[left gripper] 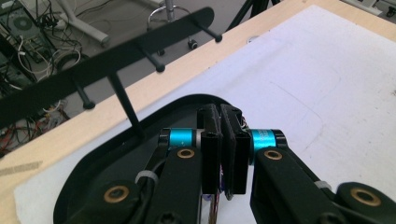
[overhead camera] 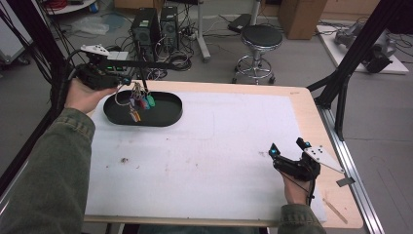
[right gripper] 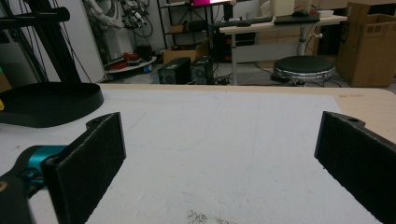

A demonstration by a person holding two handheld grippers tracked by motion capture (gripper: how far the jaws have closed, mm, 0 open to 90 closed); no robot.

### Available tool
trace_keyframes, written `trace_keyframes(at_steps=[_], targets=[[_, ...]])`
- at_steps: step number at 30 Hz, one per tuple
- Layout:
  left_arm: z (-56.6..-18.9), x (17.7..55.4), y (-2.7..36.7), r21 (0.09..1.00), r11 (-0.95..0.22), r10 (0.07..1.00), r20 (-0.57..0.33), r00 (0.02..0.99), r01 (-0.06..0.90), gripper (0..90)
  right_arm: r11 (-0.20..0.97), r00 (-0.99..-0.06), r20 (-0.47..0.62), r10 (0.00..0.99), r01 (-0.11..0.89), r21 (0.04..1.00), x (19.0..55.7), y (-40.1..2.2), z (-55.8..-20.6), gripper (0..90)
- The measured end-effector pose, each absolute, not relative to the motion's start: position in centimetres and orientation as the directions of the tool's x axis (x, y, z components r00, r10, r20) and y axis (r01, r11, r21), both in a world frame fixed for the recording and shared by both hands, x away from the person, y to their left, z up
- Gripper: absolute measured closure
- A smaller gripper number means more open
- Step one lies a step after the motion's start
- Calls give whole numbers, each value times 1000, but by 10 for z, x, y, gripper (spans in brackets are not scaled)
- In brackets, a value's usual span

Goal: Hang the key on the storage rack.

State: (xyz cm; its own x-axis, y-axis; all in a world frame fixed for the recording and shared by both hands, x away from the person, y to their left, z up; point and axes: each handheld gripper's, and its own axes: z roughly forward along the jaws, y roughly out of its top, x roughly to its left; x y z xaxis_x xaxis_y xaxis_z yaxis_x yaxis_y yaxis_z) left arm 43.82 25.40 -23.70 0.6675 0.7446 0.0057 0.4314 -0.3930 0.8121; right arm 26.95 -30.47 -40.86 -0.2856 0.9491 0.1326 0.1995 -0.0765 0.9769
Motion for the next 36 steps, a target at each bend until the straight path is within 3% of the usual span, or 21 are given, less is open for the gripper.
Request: trace_keyframes(at_steps=[22, 36], targets=[[-244, 470, 240, 826, -373, 759, 11, 651, 422, 866, -81, -282, 136, 950, 201, 976, 268, -308, -409, 8], [-260, 491, 239, 850, -305, 772, -43, 634, 430, 867, -89, -271, 141, 952, 197, 976, 264, -312, -409, 8]])
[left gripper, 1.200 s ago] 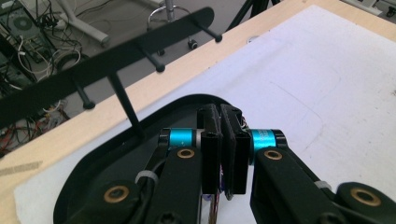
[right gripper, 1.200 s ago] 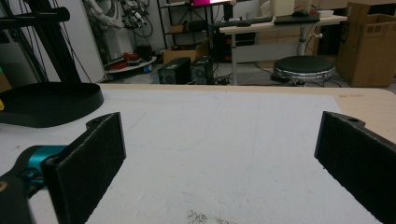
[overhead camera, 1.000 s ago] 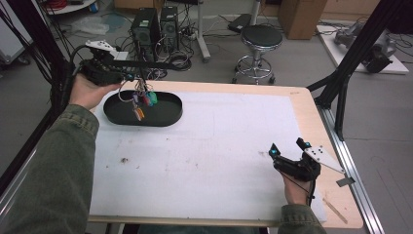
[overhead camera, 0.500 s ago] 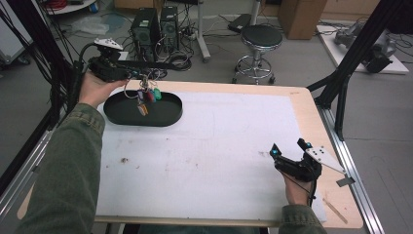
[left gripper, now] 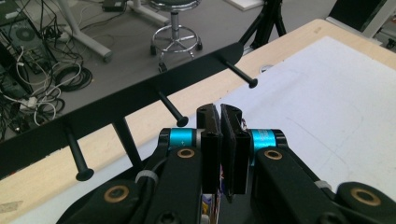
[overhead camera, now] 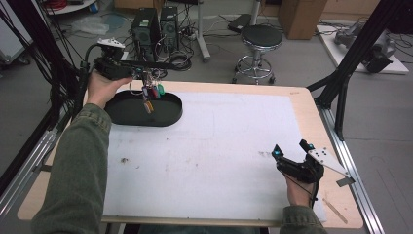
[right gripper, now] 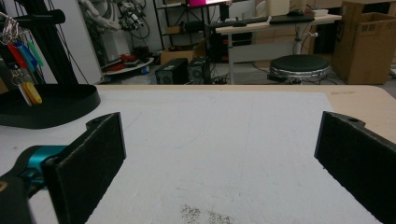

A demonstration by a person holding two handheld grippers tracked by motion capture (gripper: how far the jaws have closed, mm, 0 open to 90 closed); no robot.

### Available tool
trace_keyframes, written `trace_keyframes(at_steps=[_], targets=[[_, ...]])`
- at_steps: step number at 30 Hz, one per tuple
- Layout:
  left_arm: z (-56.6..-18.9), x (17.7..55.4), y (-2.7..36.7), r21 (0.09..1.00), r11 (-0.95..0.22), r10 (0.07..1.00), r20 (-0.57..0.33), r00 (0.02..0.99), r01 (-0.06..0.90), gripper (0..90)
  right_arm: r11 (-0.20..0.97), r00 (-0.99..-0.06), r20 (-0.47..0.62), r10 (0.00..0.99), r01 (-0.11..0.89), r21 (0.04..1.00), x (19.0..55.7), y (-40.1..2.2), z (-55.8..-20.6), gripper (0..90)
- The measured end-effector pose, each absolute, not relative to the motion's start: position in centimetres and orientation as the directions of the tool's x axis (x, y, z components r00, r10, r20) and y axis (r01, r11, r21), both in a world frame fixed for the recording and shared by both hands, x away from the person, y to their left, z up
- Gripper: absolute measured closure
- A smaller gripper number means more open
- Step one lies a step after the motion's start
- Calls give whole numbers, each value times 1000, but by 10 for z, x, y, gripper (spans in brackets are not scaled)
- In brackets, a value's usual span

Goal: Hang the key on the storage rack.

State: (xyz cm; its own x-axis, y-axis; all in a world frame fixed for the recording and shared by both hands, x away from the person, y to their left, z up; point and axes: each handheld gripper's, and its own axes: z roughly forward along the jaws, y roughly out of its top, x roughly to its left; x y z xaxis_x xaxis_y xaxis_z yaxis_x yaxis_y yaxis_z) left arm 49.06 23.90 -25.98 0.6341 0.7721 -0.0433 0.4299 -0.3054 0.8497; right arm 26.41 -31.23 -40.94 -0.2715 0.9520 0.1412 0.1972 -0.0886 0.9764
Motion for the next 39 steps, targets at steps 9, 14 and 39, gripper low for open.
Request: trace_keyframes(at_steps=[9, 14, 39], targets=[[-267, 502, 241, 865, -263, 799, -53, 599, 427, 866, -91, -263, 142, 954, 194, 977, 263, -315, -410, 8], [-272, 508, 246, 873, -236, 803, -73, 592, 427, 867, -99, -260, 149, 954, 199, 975, 262, -317, -411, 8], [-270, 492, 237, 904, -235, 841, 5, 541, 357, 461, -107, -261, 153, 953, 184, 977, 258, -319, -409, 8]])
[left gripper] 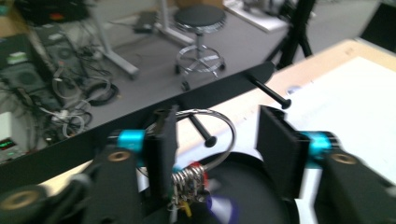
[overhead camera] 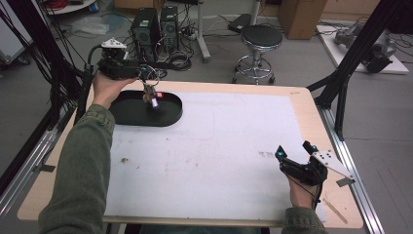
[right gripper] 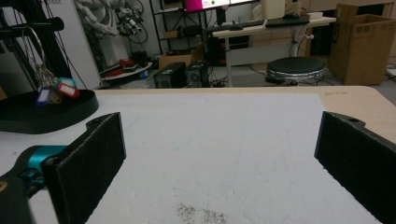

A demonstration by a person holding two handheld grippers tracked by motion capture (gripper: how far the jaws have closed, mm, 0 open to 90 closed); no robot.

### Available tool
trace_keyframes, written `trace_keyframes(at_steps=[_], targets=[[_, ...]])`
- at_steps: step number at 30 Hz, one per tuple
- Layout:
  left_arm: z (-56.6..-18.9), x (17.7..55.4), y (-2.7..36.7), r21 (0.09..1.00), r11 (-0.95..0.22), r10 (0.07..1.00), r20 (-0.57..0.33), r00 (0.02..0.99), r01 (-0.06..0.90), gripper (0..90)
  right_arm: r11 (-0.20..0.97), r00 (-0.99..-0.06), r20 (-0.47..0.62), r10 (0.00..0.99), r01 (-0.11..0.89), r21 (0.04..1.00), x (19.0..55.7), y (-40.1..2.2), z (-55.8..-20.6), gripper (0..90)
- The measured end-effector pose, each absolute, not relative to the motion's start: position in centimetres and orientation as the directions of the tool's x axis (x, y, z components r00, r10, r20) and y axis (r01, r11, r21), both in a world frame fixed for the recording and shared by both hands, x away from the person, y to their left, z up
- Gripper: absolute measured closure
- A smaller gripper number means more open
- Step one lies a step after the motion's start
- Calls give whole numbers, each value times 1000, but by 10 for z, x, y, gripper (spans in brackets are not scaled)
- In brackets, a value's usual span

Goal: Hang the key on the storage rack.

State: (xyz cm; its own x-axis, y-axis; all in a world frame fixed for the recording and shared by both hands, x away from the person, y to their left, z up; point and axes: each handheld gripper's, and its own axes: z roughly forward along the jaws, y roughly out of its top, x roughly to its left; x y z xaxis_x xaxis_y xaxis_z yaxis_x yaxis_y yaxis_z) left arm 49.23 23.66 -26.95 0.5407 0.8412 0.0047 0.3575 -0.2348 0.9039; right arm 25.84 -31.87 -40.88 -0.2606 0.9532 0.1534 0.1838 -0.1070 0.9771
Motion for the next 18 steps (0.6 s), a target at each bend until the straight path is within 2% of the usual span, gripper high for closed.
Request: trace_keyframes(at_steps=[4, 7, 10, 18], targets=[[-273, 488, 242, 897, -222, 850, -13, 527, 381, 310, -110, -261, 157, 952, 186, 976, 258, -319, -409, 8], [-275, 485, 245, 898, -174, 846, -74, 528, 403, 205, -110, -260, 156, 953, 185, 977, 259, -319, -409, 8], [-277, 477, 249, 911, -141, 835, -101, 541, 388, 175, -106, -261, 154, 953, 187, 977, 259, -319, -409, 8], [-282, 466, 256, 899, -151, 859, -87, 504, 412, 16, -107, -260, 155, 953, 187, 976, 259, -318, -409, 8]])
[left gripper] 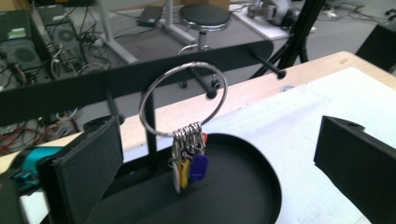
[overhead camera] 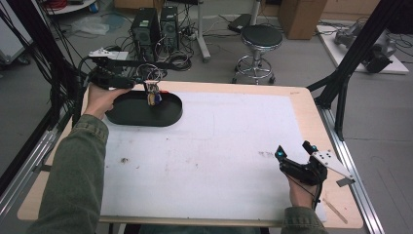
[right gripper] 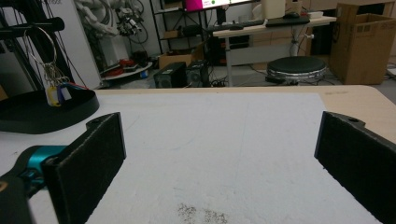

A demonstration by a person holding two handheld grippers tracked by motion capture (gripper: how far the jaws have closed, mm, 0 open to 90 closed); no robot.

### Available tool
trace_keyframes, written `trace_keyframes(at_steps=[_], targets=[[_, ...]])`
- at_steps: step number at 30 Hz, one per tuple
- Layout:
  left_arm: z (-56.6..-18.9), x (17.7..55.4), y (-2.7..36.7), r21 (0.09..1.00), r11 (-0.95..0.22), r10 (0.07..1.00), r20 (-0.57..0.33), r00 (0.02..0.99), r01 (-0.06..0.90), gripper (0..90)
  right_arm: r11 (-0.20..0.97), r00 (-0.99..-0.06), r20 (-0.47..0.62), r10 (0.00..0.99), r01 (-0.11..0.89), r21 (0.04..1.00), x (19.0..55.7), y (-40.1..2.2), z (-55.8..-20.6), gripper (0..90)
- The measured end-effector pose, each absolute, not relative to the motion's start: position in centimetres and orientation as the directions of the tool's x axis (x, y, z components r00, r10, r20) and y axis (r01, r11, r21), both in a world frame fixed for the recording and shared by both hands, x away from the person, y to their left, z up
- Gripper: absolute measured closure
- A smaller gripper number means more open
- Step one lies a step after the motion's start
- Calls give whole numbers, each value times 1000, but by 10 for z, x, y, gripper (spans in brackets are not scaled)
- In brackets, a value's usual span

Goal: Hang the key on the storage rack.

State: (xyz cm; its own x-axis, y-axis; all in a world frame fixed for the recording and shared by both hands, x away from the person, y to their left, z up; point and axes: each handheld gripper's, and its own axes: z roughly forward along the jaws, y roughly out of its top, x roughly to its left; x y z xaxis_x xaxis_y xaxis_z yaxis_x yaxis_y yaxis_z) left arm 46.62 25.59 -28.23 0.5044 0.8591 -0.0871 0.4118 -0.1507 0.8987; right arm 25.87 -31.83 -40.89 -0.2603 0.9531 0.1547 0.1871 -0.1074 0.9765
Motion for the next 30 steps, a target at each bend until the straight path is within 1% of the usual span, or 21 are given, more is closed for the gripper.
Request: trace_keyframes(at_steps=[5, 10, 19, 23, 30], targets=[[-285, 462, 261, 899, -148, 867, -82, 491, 413, 16, -113, -260, 161, 952, 191, 975, 259, -317, -408, 9], [-288, 457, 262, 898, -163, 866, -68, 495, 409, 16, -105, -262, 153, 953, 189, 976, 260, -317, -409, 8], [-296, 443, 265, 913, -156, 852, -70, 519, 378, 16, -112, -257, 161, 953, 195, 974, 259, -318, -409, 8], [-299, 437, 265, 914, -170, 853, -51, 519, 369, 16, -110, -258, 159, 953, 194, 975, 259, -317, -409, 8], [-306, 427, 268, 917, -163, 852, -55, 521, 364, 16, -109, -258, 158, 953, 195, 975, 259, -317, -409, 8]])
